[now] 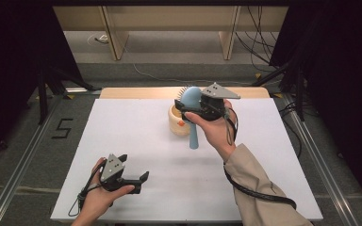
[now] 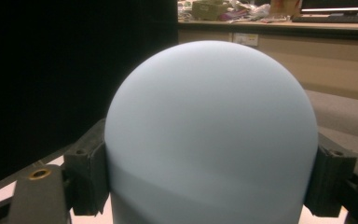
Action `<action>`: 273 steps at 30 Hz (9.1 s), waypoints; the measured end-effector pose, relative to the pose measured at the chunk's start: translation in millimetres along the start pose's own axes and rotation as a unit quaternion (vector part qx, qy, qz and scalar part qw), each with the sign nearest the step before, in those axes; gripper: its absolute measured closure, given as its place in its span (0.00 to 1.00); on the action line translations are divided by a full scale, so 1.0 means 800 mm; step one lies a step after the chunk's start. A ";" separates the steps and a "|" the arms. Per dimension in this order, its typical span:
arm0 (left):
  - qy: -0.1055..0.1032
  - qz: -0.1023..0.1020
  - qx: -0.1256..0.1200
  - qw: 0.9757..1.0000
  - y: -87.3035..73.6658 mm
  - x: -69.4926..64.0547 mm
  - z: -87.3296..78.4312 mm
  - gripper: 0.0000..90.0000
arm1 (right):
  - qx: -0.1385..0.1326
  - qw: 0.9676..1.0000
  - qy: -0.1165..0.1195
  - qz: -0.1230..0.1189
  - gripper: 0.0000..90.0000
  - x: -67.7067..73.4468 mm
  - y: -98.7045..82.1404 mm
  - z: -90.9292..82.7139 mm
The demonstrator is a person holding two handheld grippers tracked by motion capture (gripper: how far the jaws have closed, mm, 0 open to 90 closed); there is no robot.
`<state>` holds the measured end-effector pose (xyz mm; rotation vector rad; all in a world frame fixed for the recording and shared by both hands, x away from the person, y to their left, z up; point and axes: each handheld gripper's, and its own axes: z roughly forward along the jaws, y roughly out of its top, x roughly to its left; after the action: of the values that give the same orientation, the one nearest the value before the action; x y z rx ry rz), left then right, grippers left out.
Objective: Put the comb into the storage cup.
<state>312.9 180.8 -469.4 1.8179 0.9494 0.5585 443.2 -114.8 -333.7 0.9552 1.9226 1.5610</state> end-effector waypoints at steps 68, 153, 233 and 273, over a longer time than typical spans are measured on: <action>0.001 -0.001 -0.003 1.000 -0.001 0.001 0.002 0.02 | -0.049 0.998 -0.038 -0.004 0.23 -0.037 0.038 0.031; 0.003 -0.007 -0.004 1.000 -0.001 0.002 0.003 0.02 | -0.084 0.995 -0.057 0.009 0.23 -0.050 0.058 0.056; 0.005 -0.004 -0.007 1.000 -0.001 0.003 0.003 0.02 | -0.080 0.994 -0.066 0.019 0.23 -0.052 0.054 0.092; 0.008 -0.004 -0.007 1.000 -0.002 0.004 0.004 0.02 | -0.080 0.994 -0.070 0.014 0.23 -0.053 0.039 0.102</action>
<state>316.3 182.0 -472.2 1.7998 0.9609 0.5742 537.6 -92.2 -324.8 0.9980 1.6699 1.5927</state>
